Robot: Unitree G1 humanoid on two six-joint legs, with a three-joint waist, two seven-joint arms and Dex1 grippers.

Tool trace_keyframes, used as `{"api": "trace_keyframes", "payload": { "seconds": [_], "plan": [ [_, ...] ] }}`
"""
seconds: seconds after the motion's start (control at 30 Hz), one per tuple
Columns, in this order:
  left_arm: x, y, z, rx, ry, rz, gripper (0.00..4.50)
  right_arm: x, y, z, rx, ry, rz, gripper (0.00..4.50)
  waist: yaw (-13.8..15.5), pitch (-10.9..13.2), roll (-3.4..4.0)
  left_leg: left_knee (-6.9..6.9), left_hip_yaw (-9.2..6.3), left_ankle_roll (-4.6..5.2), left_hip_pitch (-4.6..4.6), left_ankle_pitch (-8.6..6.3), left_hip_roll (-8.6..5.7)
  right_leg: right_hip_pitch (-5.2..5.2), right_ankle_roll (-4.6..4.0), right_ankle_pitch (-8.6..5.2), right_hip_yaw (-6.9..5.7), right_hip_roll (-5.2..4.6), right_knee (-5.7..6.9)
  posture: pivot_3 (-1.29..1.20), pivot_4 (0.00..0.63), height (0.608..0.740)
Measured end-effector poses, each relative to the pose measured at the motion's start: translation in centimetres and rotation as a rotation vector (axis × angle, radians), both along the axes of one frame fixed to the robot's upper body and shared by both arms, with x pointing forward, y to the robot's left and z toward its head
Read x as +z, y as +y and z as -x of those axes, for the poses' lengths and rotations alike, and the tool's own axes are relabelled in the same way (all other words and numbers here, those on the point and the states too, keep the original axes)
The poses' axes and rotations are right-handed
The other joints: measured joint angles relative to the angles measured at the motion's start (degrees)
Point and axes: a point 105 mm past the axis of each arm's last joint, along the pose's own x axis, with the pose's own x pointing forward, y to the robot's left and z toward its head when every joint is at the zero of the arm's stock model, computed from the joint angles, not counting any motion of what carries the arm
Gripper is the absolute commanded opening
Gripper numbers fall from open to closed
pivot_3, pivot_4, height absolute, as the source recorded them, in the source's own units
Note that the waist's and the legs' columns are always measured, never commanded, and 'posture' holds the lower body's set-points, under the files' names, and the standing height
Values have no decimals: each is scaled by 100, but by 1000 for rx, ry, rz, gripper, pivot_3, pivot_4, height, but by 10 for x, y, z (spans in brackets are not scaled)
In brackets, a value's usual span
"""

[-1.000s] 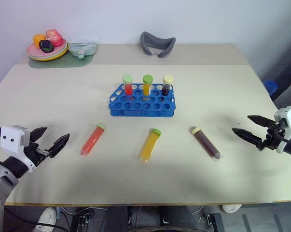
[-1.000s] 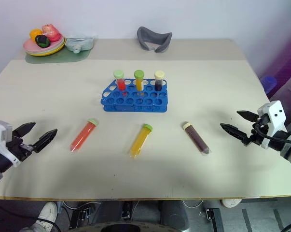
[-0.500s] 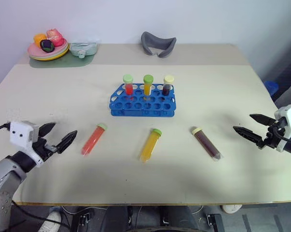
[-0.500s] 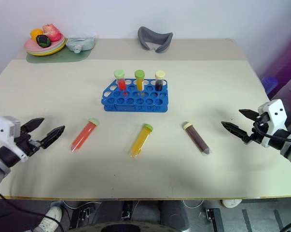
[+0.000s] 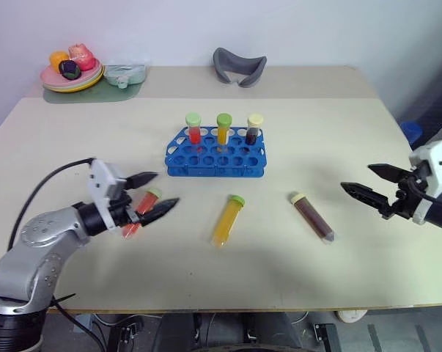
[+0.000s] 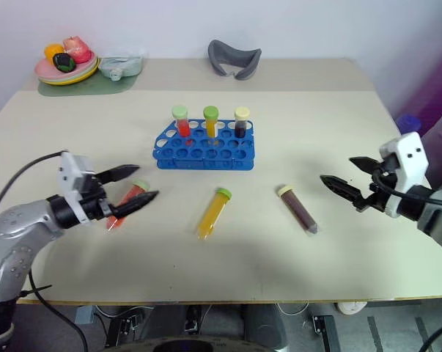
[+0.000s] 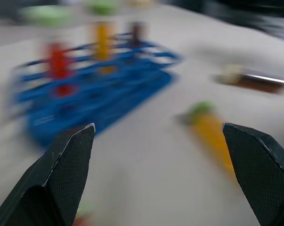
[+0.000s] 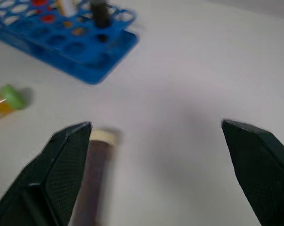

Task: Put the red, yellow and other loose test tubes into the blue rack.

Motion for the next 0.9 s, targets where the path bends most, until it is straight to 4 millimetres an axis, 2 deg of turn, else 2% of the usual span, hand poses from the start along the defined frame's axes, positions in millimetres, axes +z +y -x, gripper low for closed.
{"api": "trace_keyframes", "payload": {
  "seconds": [0.07,0.13,0.27,0.3,0.43,0.6,0.73,0.9],
  "plan": [
    [-5,-21,12,-122,20,-7,4432,-1,14,3,15,44,24,4500,2,0,0,0,-2,0,-1,0,0,0,0,0,0,1,0,0,150,735],
    [-7,-39,23,-228,31,-4,4432,-12,22,7,5,144,60,4500,8,0,0,0,-2,1,-2,-1,-1,1,0,0,0,0,-2,0,150,735],
    [-8,-56,29,-319,35,10,4432,-25,27,3,-100,277,40,4500,-12,0,0,0,-3,19,-3,-11,0,-4,-2,0,1,4,-2,0,150,735],
    [-8,-61,30,-339,29,12,4432,-31,29,4,-124,311,93,4500,-9,-2,10,-2,-3,16,-6,-9,-1,-10,-2,0,2,5,-1,0,150,735],
    [-14,-67,32,-356,35,14,4432,-43,39,7,-116,342,207,4500,3,-2,9,-7,-4,11,-15,-6,-5,-17,-2,-1,2,10,-4,0,150,735],
    [-25,-64,35,-349,36,0,4432,-41,45,1,-118,327,215,4500,-9,-1,8,-4,-3,26,-12,-14,-4,-14,-1,0,2,10,-4,0,150,735],
    [-40,-63,42,-352,65,-13,4432,-52,47,-4,-128,384,216,4500,-6,-1,8,-5,-2,26,-14,-14,-4,-18,-2,0,2,8,-4,0,150,735],
    [-41,-63,44,-355,45,-7,4432,-53,51,-17,-142,416,217,4500,-7,-1,8,-3,-2,27,-14,-15,-4,-16,-1,0,2,7,-3,0,150,735]
  ]
}}
